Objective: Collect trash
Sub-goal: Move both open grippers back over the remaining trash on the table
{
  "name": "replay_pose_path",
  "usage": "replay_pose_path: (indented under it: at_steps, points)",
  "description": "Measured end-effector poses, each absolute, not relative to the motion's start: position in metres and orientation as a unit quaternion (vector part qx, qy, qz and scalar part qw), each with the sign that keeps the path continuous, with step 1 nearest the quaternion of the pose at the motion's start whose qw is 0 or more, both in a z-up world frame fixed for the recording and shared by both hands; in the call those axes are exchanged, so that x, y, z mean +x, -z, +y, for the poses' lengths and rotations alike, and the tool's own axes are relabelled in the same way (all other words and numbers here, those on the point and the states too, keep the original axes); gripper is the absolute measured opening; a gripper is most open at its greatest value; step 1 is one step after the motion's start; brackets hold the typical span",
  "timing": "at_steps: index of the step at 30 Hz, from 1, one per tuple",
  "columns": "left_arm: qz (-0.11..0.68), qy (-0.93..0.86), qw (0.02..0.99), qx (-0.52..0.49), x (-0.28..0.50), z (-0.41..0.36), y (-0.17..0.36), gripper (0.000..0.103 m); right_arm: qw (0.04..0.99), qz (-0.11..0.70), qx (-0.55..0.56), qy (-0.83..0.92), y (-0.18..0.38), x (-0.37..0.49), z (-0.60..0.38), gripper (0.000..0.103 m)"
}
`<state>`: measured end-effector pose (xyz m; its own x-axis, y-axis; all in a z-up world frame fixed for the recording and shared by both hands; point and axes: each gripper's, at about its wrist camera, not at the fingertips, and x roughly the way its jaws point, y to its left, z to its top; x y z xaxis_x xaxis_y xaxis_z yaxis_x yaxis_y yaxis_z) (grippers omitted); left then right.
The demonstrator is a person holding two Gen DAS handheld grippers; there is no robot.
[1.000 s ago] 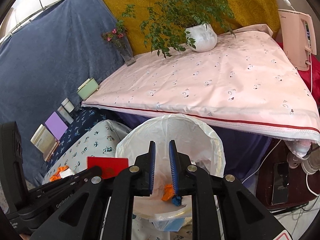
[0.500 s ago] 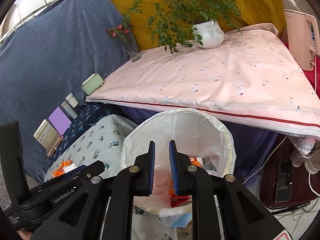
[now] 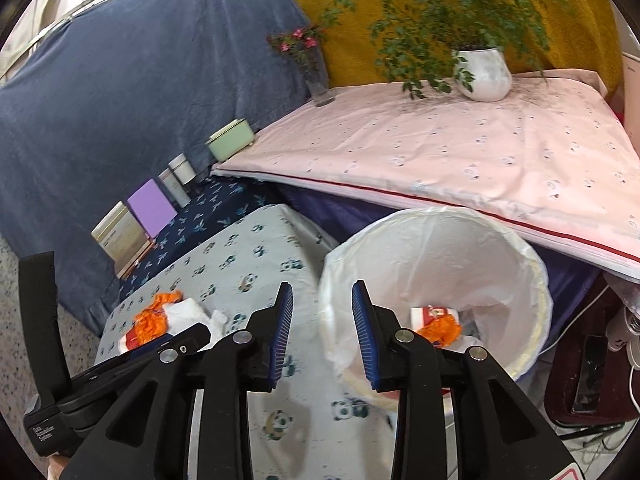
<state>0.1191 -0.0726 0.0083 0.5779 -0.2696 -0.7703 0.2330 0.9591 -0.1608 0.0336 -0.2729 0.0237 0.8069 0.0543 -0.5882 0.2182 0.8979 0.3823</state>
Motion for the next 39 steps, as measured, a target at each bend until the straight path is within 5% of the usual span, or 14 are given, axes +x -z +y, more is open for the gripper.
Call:
replay_pose_path:
  at_steps: [16,19,24,39]
  points:
    - [0.438,0.024,0.895,-0.083,0.122,0.065,0.006,0.056,0.924,0.338,0.173,-0.041,-0.024,0.065,-0.167,0.045]
    - [0.437,0.008,0.895,-0.091,0.124,0.085,0.007,0.066,0.922,0.346,0.164,-0.053,-0.021,0.071,-0.149,0.046]
    - [0.435,-0.018,0.894,-0.103,0.126,0.117,0.013,0.067,0.917,0.359,0.156,-0.07,-0.013,0.081,-0.124,0.052]
    - [0.445,-0.027,0.891,-0.084,0.161,0.154,0.039,0.068,0.898,0.412,0.128,-0.088,0.032,0.137,-0.072,0.052]
